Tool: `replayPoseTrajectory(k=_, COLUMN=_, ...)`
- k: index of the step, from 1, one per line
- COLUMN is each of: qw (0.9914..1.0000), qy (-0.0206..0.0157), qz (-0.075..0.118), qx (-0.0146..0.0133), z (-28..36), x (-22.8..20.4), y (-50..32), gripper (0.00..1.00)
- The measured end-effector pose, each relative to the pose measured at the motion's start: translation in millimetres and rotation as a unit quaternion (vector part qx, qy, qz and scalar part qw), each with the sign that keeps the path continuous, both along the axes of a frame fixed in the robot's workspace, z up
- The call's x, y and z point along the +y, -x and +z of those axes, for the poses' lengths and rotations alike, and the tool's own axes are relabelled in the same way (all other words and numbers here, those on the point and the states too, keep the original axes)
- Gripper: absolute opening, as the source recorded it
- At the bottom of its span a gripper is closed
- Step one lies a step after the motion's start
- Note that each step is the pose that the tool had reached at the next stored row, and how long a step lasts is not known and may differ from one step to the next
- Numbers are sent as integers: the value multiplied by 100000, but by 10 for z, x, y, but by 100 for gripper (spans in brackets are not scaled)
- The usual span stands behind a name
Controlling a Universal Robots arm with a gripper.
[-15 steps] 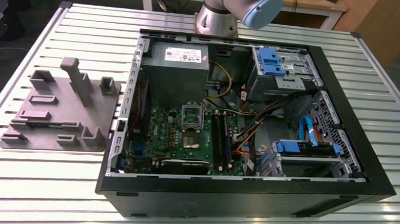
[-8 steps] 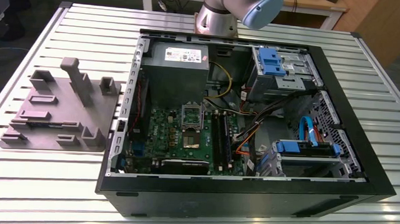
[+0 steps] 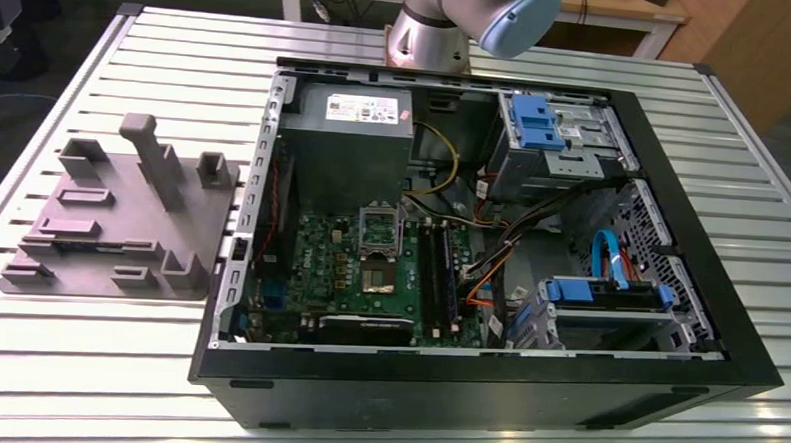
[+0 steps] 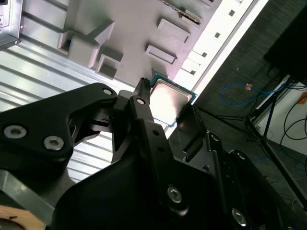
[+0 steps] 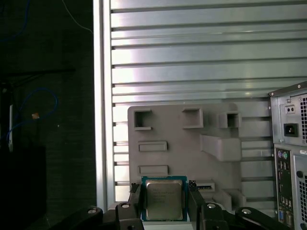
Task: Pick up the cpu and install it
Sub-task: 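Pick up the cpu and move it towards the insertion slot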
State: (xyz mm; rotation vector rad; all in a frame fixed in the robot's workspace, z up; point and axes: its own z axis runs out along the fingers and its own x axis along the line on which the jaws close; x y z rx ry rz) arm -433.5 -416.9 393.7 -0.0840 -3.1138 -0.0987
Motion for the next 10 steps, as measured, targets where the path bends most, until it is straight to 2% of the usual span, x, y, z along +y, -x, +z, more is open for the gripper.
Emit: replayPoseTrajectory(k=10, qw=100000, qy=3, qz=-2, qx=2, z=0, x=0, y=-34, gripper=47)
